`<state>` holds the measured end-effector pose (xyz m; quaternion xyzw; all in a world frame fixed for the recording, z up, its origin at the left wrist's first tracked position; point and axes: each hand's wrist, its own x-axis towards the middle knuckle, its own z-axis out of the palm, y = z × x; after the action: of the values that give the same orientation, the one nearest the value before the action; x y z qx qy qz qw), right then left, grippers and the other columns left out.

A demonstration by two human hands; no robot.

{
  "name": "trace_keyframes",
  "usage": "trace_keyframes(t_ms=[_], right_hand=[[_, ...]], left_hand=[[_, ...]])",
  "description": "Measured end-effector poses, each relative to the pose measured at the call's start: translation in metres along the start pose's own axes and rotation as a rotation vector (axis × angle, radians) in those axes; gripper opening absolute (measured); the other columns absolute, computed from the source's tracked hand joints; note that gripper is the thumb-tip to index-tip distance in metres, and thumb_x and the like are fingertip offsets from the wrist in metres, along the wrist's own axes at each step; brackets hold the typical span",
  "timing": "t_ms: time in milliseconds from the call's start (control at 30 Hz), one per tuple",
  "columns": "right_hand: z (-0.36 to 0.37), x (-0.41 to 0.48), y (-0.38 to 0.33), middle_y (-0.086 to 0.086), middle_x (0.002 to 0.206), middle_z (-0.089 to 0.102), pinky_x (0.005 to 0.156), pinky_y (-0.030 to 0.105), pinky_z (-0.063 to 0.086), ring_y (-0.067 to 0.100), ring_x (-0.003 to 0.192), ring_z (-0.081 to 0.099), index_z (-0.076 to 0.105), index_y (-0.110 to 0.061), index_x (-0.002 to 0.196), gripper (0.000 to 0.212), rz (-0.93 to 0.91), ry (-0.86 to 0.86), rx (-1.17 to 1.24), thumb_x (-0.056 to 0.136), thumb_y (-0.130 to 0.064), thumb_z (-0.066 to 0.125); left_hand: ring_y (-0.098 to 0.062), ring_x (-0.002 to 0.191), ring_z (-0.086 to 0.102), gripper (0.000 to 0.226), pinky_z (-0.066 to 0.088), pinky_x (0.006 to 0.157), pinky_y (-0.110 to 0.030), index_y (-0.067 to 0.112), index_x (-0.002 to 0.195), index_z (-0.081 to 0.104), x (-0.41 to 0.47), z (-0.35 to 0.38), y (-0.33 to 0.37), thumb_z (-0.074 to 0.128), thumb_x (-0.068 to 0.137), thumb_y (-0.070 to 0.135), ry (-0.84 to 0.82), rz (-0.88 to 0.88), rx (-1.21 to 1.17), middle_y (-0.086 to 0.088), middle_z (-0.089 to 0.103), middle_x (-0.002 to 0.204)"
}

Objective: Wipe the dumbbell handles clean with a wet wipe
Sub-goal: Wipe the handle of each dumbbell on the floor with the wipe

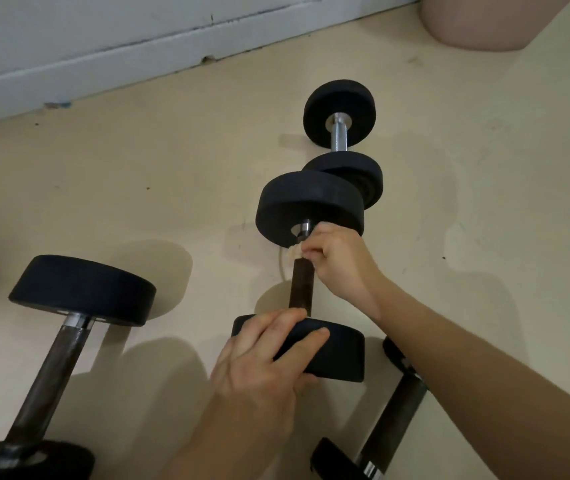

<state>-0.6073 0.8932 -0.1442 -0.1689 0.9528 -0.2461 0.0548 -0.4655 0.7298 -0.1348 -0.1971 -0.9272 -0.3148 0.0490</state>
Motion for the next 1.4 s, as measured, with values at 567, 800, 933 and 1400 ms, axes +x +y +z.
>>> trace_keyframes(t_ms=[567, 800, 933, 1400], right_hand=[[0.023, 0.021, -0.044, -0.005, 0.093, 0.056, 0.082, 0.022, 0.047, 0.01, 0.086, 0.056, 0.073, -0.013, 0.093, 0.011, 0.185, 0.021, 0.203, 0.086, -0.012, 0.065], [0.04, 0.016, -0.05, -0.006, 0.089, 0.059, 0.083, 0.025, 0.05, 0.01, 0.084, 0.059, 0.075, -0.013, 0.087, 0.009, 0.144, -0.035, 0.344, 0.083, -0.008, 0.068], [0.049, 0.015, -0.058, -0.012, 0.086, 0.053, 0.081, 0.023, 0.05, 0.005, 0.083, 0.057, 0.073, -0.016, 0.085, 0.011, 0.163, 0.003, 0.405, 0.083, -0.008, 0.067], [0.036, 0.047, -0.074, -0.01, 0.093, 0.058, 0.09, 0.035, 0.053, 0.015, 0.093, 0.062, 0.071, -0.016, 0.09, 0.011, 0.196, -0.138, 0.337, 0.086, -0.009, 0.064]], left_hand=[[0.012, 0.128, 0.037, 0.06, 0.031, 0.104, -0.012, 0.05, 0.119, 0.051, -0.027, -0.054, -0.049, 0.065, 0.082, 0.005, -0.002, -0.411, -0.252, 0.034, 0.042, 0.137], [0.002, 0.12, 0.037, 0.047, 0.03, 0.097, -0.014, 0.027, 0.129, 0.056, -0.026, -0.069, -0.039, 0.04, 0.089, 0.047, 0.061, -0.489, 0.016, 0.028, 0.05, 0.124], [-0.01, 0.114, 0.05, 0.067, 0.041, 0.091, -0.025, 0.023, 0.133, 0.049, -0.02, -0.077, -0.037, 0.022, 0.088, 0.065, -0.026, -0.516, 0.106, 0.009, 0.058, 0.124], [-0.008, 0.126, 0.046, 0.097, 0.039, 0.099, -0.022, 0.023, 0.146, 0.03, -0.025, -0.074, -0.048, 0.011, 0.07, 0.081, -0.112, -0.623, 0.224, 0.008, 0.047, 0.142]])
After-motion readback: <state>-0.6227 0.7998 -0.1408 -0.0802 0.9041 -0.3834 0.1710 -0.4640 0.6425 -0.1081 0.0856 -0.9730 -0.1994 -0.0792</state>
